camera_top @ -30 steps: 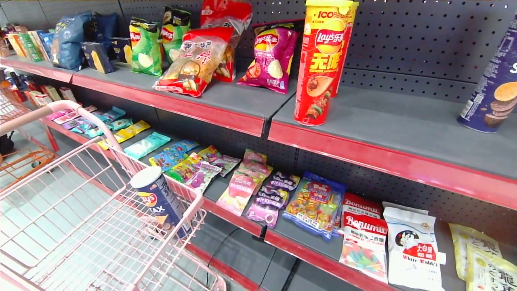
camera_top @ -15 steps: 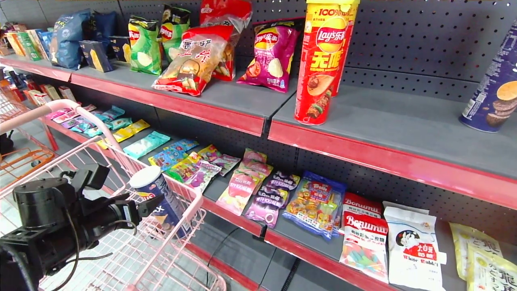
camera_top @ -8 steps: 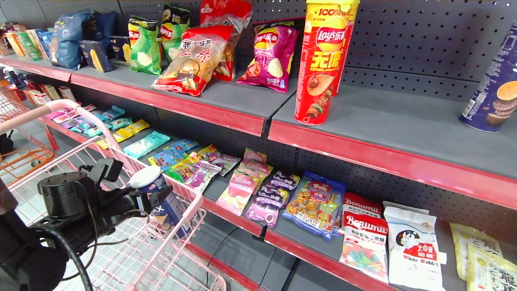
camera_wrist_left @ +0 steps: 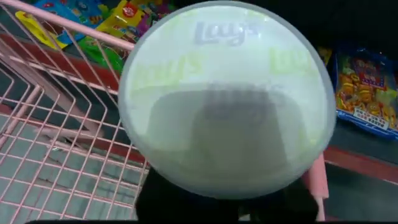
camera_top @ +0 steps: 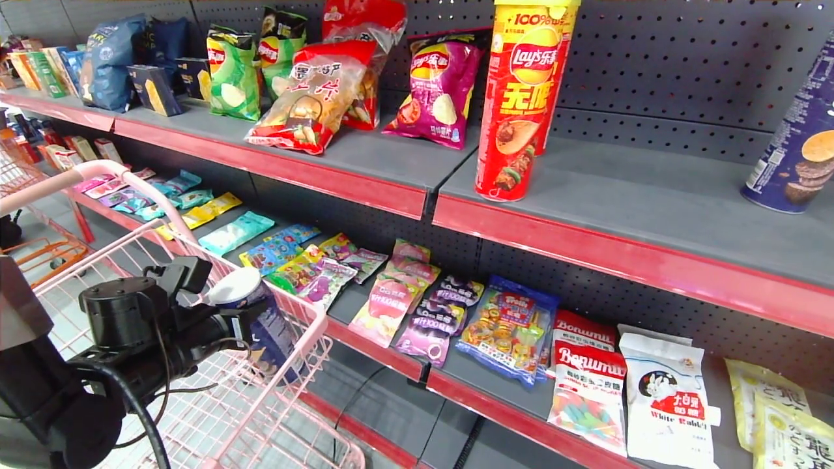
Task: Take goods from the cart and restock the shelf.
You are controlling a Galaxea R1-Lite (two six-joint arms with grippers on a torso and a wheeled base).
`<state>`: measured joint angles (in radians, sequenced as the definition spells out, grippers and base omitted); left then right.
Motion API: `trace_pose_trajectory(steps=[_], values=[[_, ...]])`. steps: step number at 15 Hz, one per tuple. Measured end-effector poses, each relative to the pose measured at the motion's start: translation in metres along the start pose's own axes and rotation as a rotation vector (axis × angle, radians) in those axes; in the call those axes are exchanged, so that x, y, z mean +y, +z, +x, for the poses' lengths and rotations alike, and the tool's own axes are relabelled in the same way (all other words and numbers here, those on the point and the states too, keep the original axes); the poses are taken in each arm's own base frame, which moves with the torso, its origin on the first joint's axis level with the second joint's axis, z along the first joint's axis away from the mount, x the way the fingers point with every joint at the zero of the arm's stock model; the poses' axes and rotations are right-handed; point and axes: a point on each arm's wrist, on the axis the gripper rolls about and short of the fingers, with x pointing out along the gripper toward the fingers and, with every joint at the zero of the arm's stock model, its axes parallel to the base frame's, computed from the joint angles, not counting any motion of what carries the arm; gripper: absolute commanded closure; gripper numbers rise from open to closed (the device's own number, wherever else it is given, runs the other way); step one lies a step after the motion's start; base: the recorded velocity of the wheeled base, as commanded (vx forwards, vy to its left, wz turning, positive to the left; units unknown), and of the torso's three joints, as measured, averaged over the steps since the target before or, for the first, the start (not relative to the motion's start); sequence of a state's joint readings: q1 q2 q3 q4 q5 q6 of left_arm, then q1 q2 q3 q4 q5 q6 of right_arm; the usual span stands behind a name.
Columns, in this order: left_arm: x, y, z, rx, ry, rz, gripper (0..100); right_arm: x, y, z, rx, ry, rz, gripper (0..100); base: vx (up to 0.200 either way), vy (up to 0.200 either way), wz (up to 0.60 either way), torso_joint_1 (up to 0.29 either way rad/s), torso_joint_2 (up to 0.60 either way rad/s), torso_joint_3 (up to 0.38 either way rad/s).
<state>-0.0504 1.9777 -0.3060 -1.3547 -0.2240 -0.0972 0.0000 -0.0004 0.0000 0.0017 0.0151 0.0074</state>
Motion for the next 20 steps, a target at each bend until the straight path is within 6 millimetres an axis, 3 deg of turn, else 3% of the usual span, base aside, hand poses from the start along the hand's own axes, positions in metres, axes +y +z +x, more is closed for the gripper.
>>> trace_pose_trajectory(steps=[4, 7, 10, 12, 14, 16, 18, 20], values=[[-0.006, 0.026, -0.022, -0.022, 0.002, 0.004, 100, 0.0, 0.0, 0.0, 0.0, 0.0, 0.0, 0, 0.0, 0.0, 0.0, 0.0, 0.0, 0.0], [-0.014, 0.071, -0.057, -0.042, 0.02, -0.001, 100, 0.0, 0.0, 0.0, 0.0, 0.0, 0.0, 0, 0.0, 0.0, 0.0, 0.0, 0.0, 0.0], [-0.033, 0.125, -0.122, -0.093, 0.018, 0.007, 100, 0.0, 0.0, 0.0, 0.0, 0.0, 0.0, 0, 0.0, 0.0, 0.0, 0.0, 0.0, 0.0], [-0.048, 0.139, -0.178, -0.172, 0.011, 0.031, 100, 0.0, 0.0, 0.0, 0.0, 0.0, 0.0, 0, 0.0, 0.0, 0.0, 0.0, 0.0, 0.0], [-0.062, 0.13, -0.231, -0.231, 0.008, 0.066, 100, 0.0, 0.0, 0.0, 0.0, 0.0, -0.001, 0, 0.0, 0.0, 0.0, 0.0, 0.0, 0.0], [-0.071, 0.103, -0.273, -0.244, 0.012, 0.095, 100, 0.0, 0.0, 0.0, 0.0, 0.0, -0.001, 0, 0.0, 0.0, 0.0, 0.0, 0.0, 0.0], [-0.074, 0.069, -0.295, -0.244, 0.022, 0.137, 100, 0.0, 0.0, 0.0, 0.0, 0.0, -0.001, 0, 0.0, 0.0, 0.0, 0.081, -0.29, -0.19], [-0.074, 0.04, -0.303, -0.249, 0.028, 0.169, 100, 0.0, 0.0, 0.0, 0.0, 0.0, -0.002, 0, 0.0, 0.0, 0.0, 0.141, -0.45, -0.298]])
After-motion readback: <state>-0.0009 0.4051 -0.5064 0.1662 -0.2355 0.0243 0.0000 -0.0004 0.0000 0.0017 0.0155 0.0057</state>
